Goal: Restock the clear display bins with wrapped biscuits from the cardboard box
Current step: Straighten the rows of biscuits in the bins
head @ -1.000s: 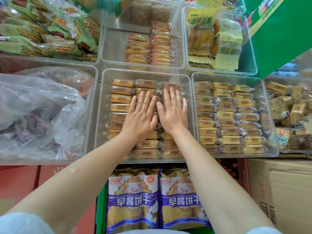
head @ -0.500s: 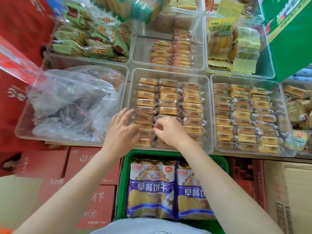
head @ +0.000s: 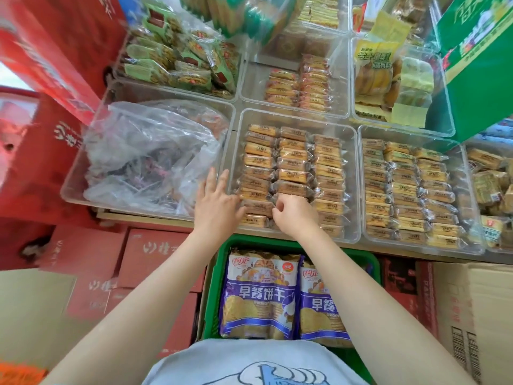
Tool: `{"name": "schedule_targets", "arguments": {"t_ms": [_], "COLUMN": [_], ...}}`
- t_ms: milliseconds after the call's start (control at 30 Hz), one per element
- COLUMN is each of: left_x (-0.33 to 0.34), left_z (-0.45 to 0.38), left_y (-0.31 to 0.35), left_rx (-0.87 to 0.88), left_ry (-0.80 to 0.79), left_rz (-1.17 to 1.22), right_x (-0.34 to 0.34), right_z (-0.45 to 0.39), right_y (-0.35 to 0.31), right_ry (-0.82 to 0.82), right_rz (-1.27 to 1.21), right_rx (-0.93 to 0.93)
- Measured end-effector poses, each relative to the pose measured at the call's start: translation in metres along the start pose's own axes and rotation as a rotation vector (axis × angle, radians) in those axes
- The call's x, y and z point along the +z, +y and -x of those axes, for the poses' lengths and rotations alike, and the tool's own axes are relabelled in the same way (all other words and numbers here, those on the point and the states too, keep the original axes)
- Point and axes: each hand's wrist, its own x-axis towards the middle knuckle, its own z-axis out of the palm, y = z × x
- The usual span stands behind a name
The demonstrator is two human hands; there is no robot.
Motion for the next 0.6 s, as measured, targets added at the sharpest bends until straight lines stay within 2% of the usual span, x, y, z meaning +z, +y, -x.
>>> {"name": "schedule_targets", "arguments": {"t_ms": [167, 300, 600], "left_x": [0.006, 0.005, -0.009], "left_z": [0.000, 0.008, -0.003], "left_y": [-0.001, -0.002, 0.008], "left_rx": [-0.007, 0.039, -0.004], "left_ry": [0.112, 0.258, 0.055], "left_rz": [0.168, 0.161, -0.049], "right_x": [0.001, 0.004, -0.003], "right_z": [-0.002, 0.002, -0.013], "right_y": [0.000, -0.004, -0.019], "right_ry": [-0.029, -0.024, -0.074], "right_rz": [-0.056, -0.152, -0.001], "right_rx": [-0.029, -0.078, -0.022]}}
